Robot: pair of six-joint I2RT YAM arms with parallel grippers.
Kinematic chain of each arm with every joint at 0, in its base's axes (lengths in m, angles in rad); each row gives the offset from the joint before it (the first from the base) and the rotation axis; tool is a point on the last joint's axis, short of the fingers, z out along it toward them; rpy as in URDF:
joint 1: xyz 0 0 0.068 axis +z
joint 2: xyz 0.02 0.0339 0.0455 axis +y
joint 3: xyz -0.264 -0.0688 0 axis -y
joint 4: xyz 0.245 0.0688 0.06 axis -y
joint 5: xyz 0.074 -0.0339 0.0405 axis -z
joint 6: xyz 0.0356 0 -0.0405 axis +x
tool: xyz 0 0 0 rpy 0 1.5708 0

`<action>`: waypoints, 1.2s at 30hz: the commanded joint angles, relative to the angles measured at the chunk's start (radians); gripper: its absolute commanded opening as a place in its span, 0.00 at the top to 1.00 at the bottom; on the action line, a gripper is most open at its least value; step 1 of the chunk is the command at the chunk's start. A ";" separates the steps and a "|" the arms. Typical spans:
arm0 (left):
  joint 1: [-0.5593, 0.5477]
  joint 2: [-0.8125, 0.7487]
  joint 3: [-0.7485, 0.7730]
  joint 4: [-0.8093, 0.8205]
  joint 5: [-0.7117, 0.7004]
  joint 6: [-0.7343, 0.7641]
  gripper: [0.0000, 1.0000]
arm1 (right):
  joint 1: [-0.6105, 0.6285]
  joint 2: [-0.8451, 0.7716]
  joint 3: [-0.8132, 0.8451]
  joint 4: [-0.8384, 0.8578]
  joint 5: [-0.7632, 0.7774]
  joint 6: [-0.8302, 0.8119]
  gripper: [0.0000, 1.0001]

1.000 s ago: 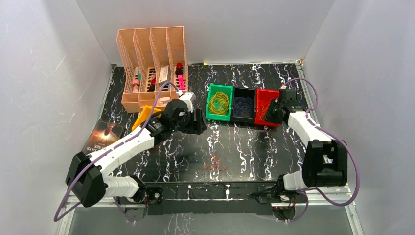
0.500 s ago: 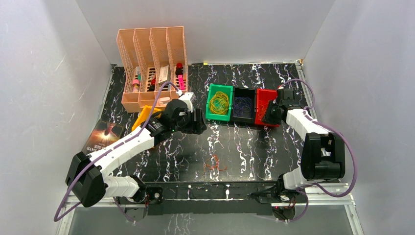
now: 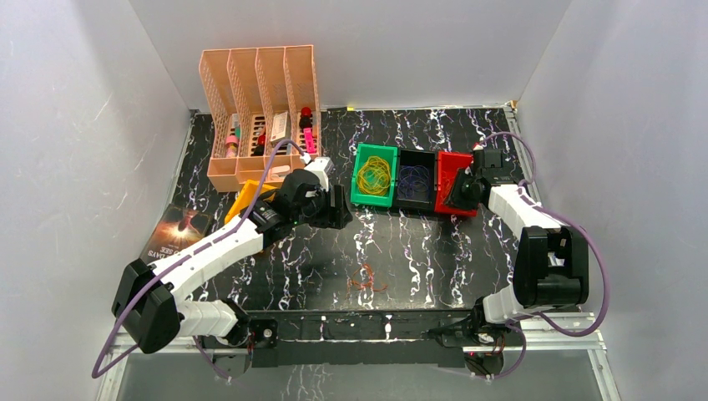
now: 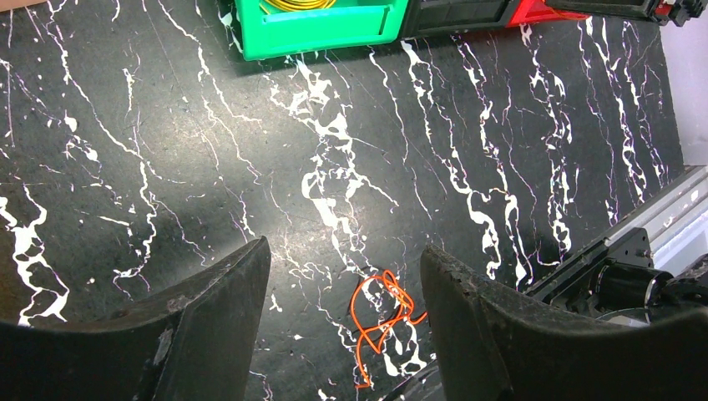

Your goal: Untangle the cables

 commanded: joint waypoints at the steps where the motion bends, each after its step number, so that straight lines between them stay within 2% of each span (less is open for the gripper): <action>1: 0.002 -0.034 0.000 -0.014 -0.009 -0.001 0.35 | 0.002 -0.009 0.047 0.006 -0.055 -0.048 0.69; 17: 0.002 -0.012 0.008 -0.008 0.006 0.002 0.35 | 0.029 0.043 0.100 -0.092 -0.014 -0.109 0.67; 31: 0.002 -0.015 0.005 -0.011 0.003 0.003 0.35 | 0.066 0.075 0.104 -0.101 0.049 -0.121 0.67; 33: 0.003 -0.016 0.004 -0.010 0.001 0.003 0.35 | 0.067 0.071 0.104 -0.098 0.051 -0.121 0.69; 36: 0.003 -0.020 0.002 -0.013 0.001 0.002 0.35 | 0.068 0.075 0.105 -0.099 0.051 -0.122 0.77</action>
